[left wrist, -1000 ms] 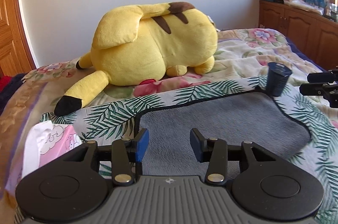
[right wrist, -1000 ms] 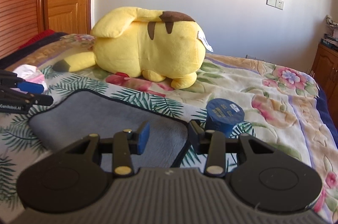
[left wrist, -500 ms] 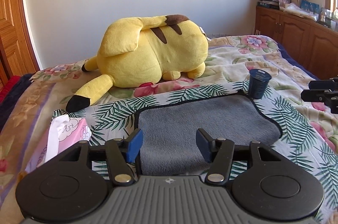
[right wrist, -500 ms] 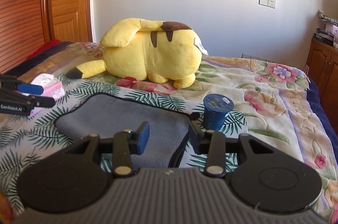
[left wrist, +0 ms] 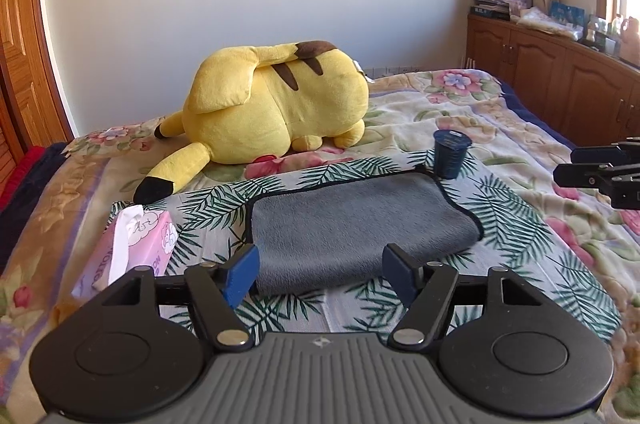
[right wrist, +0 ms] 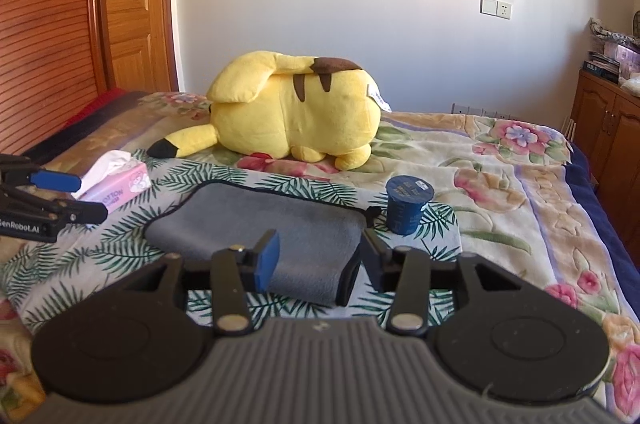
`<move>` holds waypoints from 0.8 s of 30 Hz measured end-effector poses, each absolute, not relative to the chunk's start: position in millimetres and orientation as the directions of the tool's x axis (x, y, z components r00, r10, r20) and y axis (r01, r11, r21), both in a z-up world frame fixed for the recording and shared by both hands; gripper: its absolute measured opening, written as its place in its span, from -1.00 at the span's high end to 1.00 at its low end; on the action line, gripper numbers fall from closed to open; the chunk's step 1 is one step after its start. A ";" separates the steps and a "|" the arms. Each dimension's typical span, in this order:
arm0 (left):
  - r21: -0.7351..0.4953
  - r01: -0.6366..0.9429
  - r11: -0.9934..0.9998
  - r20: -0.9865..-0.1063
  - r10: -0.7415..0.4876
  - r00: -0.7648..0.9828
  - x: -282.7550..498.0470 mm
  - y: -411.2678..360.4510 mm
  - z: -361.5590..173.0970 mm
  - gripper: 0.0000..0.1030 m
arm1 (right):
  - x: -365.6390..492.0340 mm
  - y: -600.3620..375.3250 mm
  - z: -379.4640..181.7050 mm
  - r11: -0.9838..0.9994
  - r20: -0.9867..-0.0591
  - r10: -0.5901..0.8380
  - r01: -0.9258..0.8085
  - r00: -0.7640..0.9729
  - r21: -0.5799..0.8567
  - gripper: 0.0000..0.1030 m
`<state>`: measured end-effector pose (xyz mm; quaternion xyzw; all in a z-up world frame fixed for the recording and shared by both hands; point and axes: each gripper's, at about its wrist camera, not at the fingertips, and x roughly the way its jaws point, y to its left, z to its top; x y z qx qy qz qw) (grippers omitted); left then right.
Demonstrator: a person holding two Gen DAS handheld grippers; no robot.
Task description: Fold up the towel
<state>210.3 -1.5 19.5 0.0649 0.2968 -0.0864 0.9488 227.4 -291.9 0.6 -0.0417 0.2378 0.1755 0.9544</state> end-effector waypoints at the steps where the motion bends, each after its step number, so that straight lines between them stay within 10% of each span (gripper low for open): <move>1: 0.076 0.206 0.976 -0.575 -0.126 0.809 205.1 -2.3 21.8 0.02 | 223.0 -292.8 2.6 0.935 -0.467 0.316 -0.353 0.826 0.009 0.10; 24: 0.098 0.166 0.981 -0.492 -0.097 0.865 93.3 -25.0 69.6 -0.69 | 137.7 -286.9 45.4 0.942 -0.413 0.309 -0.334 0.857 0.012 -1.00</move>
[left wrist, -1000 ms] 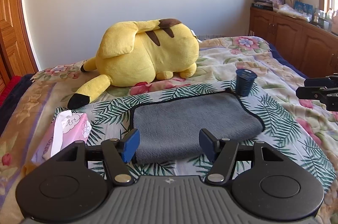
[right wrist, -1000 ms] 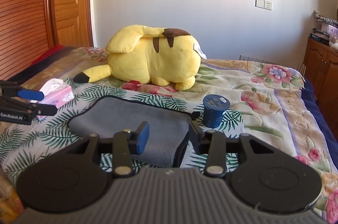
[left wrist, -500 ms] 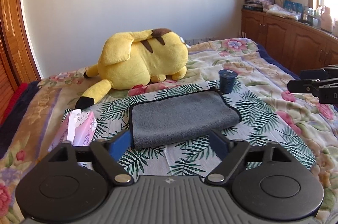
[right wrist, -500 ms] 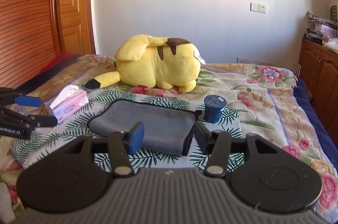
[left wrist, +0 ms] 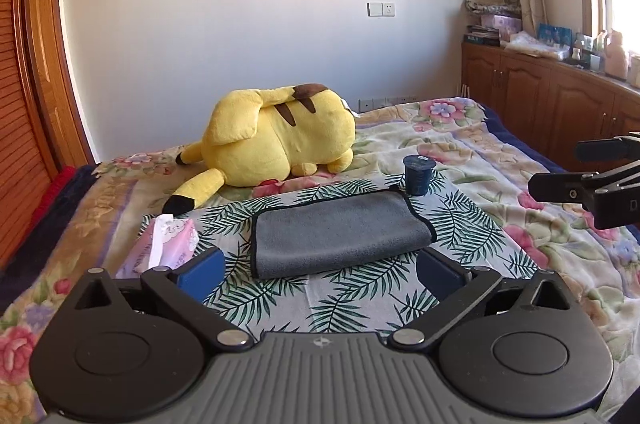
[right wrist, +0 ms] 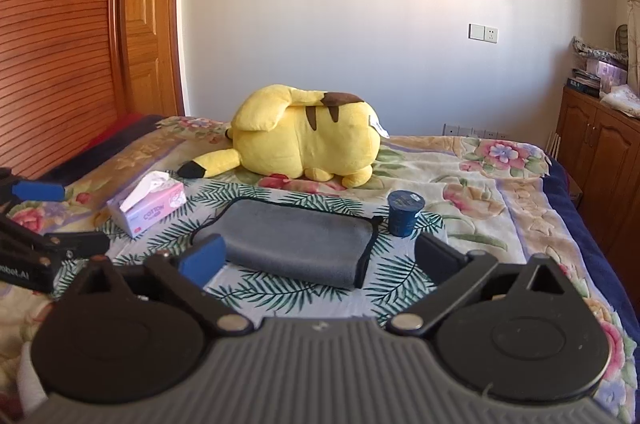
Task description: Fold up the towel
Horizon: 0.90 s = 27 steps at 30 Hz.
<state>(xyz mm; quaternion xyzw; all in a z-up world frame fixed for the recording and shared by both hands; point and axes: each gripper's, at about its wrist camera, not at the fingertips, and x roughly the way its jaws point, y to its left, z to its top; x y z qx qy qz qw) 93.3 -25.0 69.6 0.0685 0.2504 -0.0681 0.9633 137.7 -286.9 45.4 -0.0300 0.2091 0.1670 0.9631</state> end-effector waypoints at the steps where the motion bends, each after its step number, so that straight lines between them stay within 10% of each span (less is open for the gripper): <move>1: 0.096 0.165 0.982 -0.491 -0.098 0.866 91.1 -25.2 71.8 -0.68 | 135.3 -287.1 46.9 0.942 -0.410 0.316 -0.335 0.856 0.026 -1.00; 27: 0.047 0.119 0.992 -0.461 -0.084 0.883 19.5 -16.5 60.6 -0.69 | 70.5 -275.6 42.0 0.947 -0.390 0.309 -0.316 0.867 0.047 -1.00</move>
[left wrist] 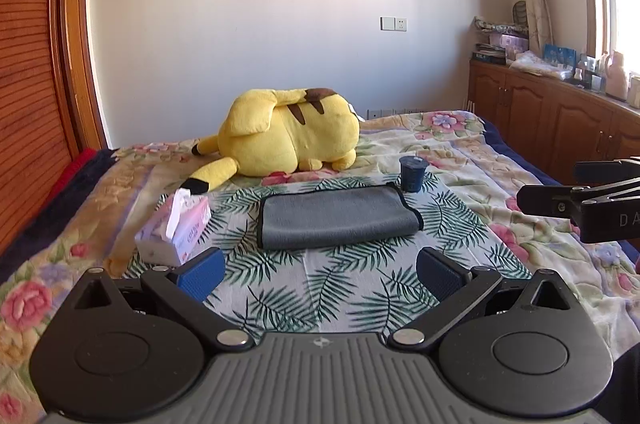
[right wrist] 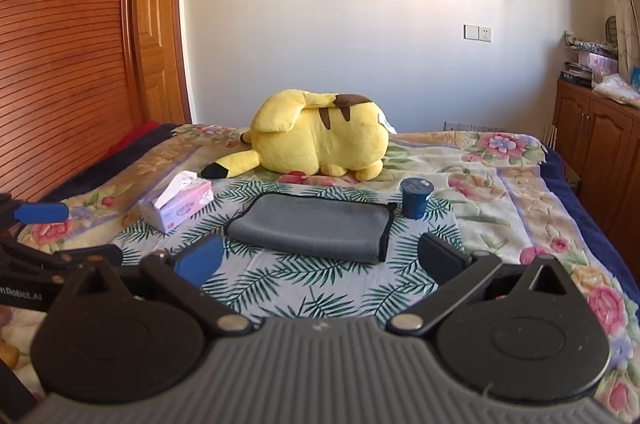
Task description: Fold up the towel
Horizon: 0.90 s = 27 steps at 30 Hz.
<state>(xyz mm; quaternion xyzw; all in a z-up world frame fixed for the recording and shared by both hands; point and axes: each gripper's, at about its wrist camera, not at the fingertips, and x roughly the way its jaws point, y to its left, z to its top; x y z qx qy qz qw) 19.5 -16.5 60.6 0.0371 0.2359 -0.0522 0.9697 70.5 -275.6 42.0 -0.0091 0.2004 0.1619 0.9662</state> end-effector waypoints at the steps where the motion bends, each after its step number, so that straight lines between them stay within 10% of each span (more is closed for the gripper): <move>1: 0.049 0.119 0.992 -0.463 -0.083 0.883 17.0 -17.3 58.0 -0.69 | 68.7 -275.2 39.4 0.948 -0.392 0.309 -0.315 0.867 0.050 -1.00; 27: 0.005 0.104 0.995 -0.486 -0.088 0.870 -20.7 -11.3 7.5 -0.69 | 31.7 -268.9 -6.7 0.947 -0.420 0.314 -0.312 0.851 0.077 -1.00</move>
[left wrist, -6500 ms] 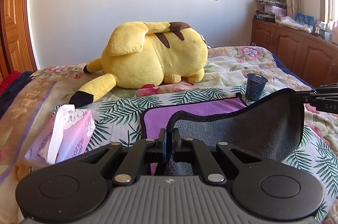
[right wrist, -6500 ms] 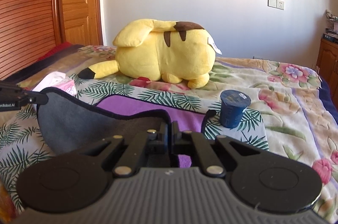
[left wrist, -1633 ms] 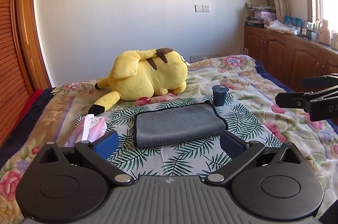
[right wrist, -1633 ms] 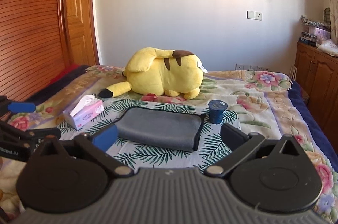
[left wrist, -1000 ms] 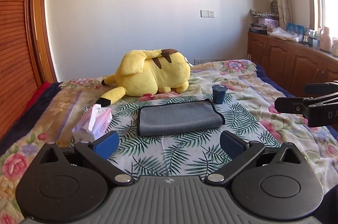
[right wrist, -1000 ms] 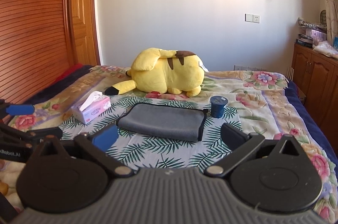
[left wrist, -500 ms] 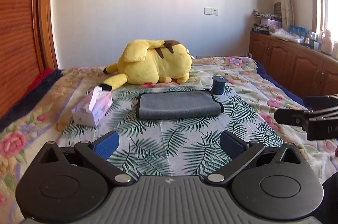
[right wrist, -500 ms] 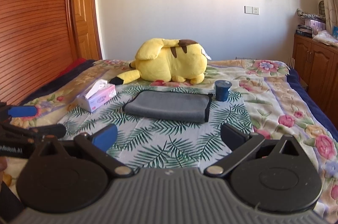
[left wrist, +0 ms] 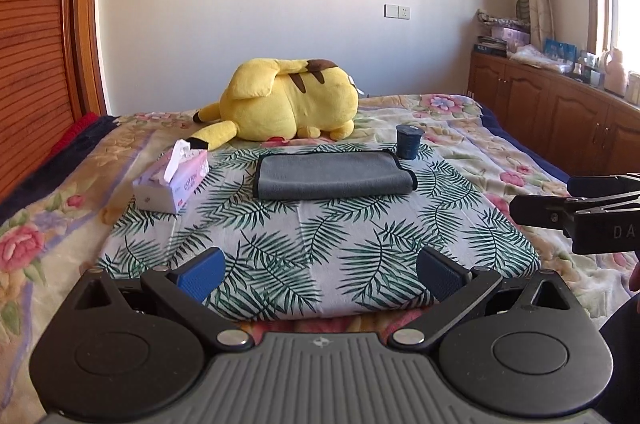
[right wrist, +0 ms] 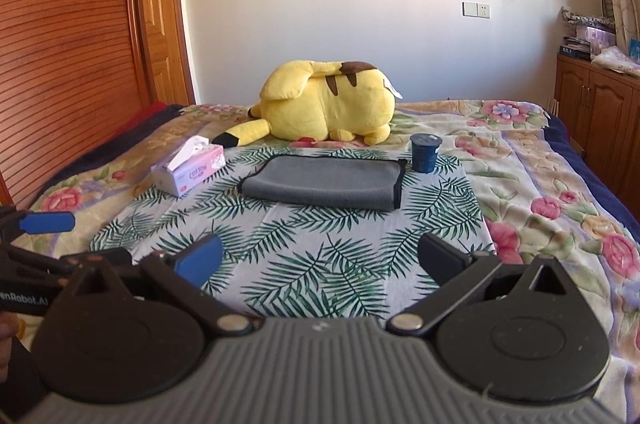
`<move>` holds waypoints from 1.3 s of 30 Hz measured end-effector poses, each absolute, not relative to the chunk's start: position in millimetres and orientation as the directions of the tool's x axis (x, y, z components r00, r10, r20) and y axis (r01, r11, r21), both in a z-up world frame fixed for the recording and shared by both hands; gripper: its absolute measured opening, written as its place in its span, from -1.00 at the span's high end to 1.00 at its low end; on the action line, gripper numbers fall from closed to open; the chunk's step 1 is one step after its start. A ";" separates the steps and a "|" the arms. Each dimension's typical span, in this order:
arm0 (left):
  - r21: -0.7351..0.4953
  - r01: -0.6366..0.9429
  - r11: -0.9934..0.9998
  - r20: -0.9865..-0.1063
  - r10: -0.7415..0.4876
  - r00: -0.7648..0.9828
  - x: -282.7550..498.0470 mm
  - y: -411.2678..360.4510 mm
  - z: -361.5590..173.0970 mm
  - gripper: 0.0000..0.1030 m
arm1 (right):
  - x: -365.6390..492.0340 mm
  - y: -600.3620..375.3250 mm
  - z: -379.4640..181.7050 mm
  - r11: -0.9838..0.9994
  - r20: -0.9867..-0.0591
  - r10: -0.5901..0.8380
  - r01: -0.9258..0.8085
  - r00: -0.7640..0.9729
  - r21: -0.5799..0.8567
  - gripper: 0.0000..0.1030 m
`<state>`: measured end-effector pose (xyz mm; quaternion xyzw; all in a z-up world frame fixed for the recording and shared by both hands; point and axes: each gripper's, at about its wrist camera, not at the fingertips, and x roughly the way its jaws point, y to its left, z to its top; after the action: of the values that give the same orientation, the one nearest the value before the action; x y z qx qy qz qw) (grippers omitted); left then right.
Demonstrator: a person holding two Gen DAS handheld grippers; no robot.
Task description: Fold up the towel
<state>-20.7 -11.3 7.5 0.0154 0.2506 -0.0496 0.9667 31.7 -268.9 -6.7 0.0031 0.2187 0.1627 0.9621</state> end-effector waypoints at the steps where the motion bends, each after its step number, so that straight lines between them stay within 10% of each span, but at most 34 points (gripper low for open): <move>1: 0.002 0.101 0.995 -0.489 -0.087 0.868 -20.8 -11.4 5.1 -0.69 | 31.5 -268.9 -8.0 0.948 -0.422 0.312 -0.310 0.852 0.074 -1.00; 39: 0.033 0.018 0.999 -0.345 -0.006 0.939 -36.4 -3.8 0.2 -0.69 | 7.1 -275.7 -12.5 0.977 -0.246 0.211 -0.215 0.946 0.013 -1.00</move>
<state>-36.4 -3.8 0.2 0.0177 0.1749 -0.0060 0.9844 7.1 -275.7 -12.5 -0.0070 0.1239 0.1079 0.9864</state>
